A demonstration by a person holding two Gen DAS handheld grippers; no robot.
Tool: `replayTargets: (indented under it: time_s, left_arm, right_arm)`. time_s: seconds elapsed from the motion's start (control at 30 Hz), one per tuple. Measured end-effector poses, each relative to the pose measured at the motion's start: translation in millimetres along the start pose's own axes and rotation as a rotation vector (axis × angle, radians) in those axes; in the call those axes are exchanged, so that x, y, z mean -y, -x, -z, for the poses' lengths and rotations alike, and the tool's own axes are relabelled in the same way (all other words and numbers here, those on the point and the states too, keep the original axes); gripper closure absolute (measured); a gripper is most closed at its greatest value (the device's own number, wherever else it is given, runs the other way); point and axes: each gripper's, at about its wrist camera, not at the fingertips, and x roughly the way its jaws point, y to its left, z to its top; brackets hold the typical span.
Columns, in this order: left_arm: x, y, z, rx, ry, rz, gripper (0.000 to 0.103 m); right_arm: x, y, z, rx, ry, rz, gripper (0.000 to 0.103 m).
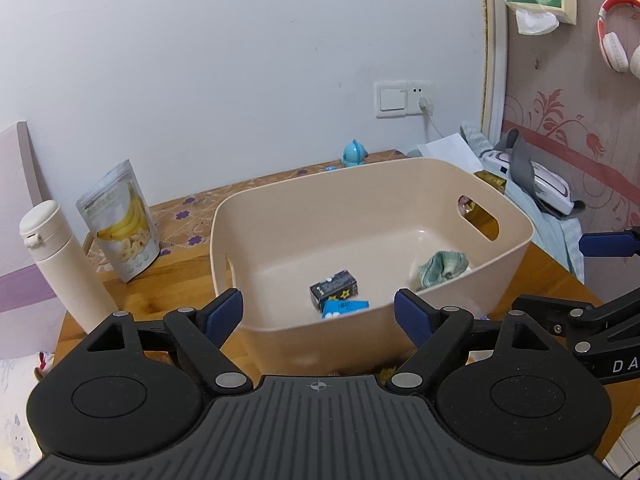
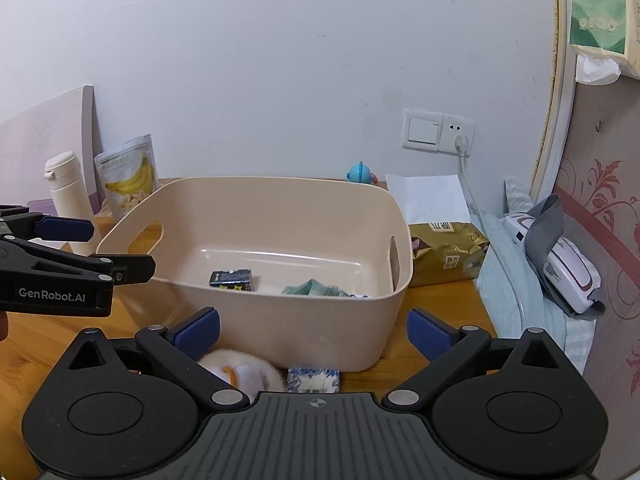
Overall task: Organize objects
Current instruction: 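Move both grippers back toward the plush toy and red clip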
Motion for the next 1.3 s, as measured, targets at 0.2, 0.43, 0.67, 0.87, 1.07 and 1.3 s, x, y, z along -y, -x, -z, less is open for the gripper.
replayTargets:
  time_s: [0.2, 0.43, 0.67, 0.87, 1.07, 1.3]
  left_arm:
    - [-1.6, 10.1, 15.8, -0.015, 0.001, -0.004, 0.018]
    - [-2.4, 11.4, 32.4, -0.048, 0.004, -0.006, 0.018]
    - [-2.6, 10.0, 47.3, -0.078, -0.001, -0.003, 0.018]
    - [-2.7, 9.7, 63.6, -0.108, 0.011, 0.008, 0.018]
    - [-3.3, 0.8, 81.4, -0.162, 0.030, 0.033, 0.018]
    - [-2.1, -4.4, 90.9, -0.187, 0.046, 0.058, 0.017]
  right_arm:
    - [-6.3, 8.2, 9.5, -0.013, 0.006, -0.007, 0.000]
    - [-11.9, 11.5, 21.9, -0.042, 0.011, -0.017, 0.000]
    - [-14.5, 12.4, 35.6, -0.072, 0.004, -0.028, 0.000]
    - [-16.9, 11.5, 50.7, -0.099, -0.009, -0.039, 0.000]
    - [-21.9, 6.7, 65.0, -0.142, -0.012, -0.058, 0.000]
    - [-24.5, -5.5, 81.2, -0.196, -0.050, -0.076, 0.000]
